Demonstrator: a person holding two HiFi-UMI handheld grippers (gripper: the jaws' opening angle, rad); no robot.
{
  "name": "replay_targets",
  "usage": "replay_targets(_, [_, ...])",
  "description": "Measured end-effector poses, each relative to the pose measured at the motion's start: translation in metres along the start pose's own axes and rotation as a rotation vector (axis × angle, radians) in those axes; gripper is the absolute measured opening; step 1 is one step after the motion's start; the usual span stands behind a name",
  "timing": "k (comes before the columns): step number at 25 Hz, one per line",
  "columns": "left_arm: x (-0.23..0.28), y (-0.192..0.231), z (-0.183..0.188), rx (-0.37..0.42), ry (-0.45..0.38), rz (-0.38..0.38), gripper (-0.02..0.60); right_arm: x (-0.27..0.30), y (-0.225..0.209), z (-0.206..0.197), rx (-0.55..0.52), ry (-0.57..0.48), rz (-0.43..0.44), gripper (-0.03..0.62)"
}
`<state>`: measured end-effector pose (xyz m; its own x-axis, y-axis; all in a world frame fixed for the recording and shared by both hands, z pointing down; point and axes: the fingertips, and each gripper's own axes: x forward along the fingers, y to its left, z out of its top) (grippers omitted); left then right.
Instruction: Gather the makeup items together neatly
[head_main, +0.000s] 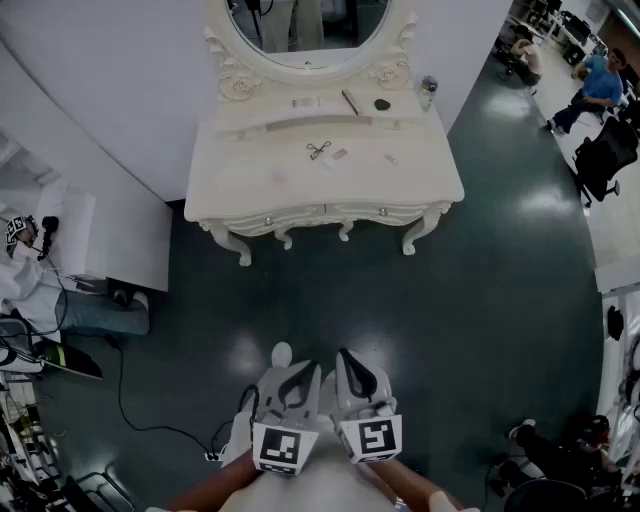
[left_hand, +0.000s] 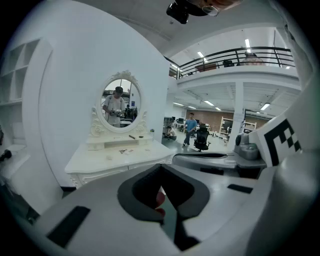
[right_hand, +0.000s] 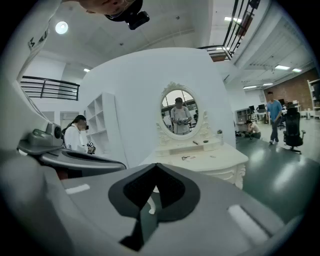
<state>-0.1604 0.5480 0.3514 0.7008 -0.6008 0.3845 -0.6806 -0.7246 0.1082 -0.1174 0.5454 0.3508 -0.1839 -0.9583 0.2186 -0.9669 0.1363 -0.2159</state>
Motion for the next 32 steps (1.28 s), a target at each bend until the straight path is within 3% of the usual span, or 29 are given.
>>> replay_targets(5, [-0.023, -0.02, -0.024, -0.033, 0.07, 0.005, 0.002, -0.053, 0.003, -0.003, -0.043, 0.042, -0.071, 0.0])
replay_targets(17, [-0.043, -0.041, -0.025, -0.024, -0.007, 0.025, 0.002, -0.09, 0.025, -0.007, -0.074, 0.013, 0.017, 0.002])
replay_targets(24, [-0.035, -0.039, -0.02, -0.013, -0.007, 0.013, 0.002, -0.082, 0.009, -0.002, -0.074, -0.04, -0.019, 0.001])
replay_targets(32, [0.004, -0.003, -0.01, -0.04, -0.009, 0.003, 0.002, -0.033, -0.008, -0.003, -0.057, 0.012, -0.022, 0.0])
